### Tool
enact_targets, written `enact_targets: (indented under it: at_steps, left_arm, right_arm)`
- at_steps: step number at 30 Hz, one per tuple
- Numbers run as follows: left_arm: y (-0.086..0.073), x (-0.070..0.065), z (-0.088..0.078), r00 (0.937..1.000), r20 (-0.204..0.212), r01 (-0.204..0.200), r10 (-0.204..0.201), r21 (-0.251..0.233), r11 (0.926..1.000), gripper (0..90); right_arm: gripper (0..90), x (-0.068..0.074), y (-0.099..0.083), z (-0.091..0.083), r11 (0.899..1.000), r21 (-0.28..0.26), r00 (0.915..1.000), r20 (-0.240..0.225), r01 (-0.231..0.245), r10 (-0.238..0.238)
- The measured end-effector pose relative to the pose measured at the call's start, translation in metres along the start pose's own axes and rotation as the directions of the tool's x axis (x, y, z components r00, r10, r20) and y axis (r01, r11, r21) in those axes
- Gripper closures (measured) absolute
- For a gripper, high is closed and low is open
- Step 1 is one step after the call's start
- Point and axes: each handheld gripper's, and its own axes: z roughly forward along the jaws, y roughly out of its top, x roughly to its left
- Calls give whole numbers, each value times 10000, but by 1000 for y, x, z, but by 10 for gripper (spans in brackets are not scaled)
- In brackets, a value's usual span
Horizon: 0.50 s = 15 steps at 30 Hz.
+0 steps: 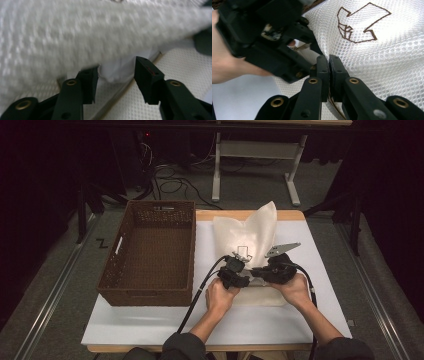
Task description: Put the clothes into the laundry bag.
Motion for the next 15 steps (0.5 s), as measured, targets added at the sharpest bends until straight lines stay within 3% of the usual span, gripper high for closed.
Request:
enact_targets:
  at_steps: [3,8,10,15]
  left_arm:
    - [-3,-2,2,9999,-77,-91,93,170,9998,485]
    - [-3,-2,17,9997,-186,183,-169,800,9966,468]
    - [-2,-2,20,9992,-276,315,-295,753,9967,486]
    - [4,-3,21,9989,-184,449,-439,612,9971,727]
  right_arm:
    - [886,0,0,0,10000,11,10000,-6,-51,51]
    - [886,0,0,1,10000,6,10000,-37,-60,60]
    - [886,-1,-1,1,10000,13,10000,-69,-40,40]
    - [886,-1,-2,1,9999,118,10000,-57,-45,46]
